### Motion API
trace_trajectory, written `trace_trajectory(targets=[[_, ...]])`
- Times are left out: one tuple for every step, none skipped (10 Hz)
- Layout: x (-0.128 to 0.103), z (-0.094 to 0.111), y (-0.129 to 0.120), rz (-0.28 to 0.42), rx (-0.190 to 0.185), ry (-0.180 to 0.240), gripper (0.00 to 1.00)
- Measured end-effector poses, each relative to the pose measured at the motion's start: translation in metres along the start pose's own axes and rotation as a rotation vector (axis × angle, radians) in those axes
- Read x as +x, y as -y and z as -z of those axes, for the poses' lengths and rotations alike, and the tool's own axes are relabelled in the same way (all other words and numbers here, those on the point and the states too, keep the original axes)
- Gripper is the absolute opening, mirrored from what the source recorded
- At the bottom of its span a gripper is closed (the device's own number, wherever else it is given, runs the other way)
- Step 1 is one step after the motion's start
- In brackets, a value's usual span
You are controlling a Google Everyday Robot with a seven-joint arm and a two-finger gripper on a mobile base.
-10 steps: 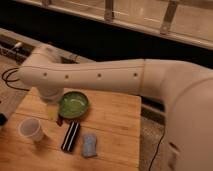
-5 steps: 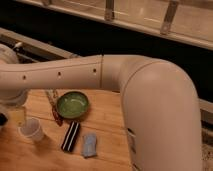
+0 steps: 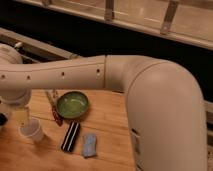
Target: Place the ceramic cup in the ceramic bowl
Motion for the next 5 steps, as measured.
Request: trace_trajectory(targets=[[0.01, -0.007, -0.008, -0.001, -0.009, -0.003, 0.8], [0.014, -0.011, -0.013, 0.001, -0.017, -0.003, 0.8], [0.015, -0.014, -0.014, 0.003, -0.022, -0.002, 0.8], [0.012, -0.023, -0.014, 0.011, -0.035, 0.004, 0.8], [0.006, -0.029, -0.01, 0.019, -0.039, 0.009, 0.8]])
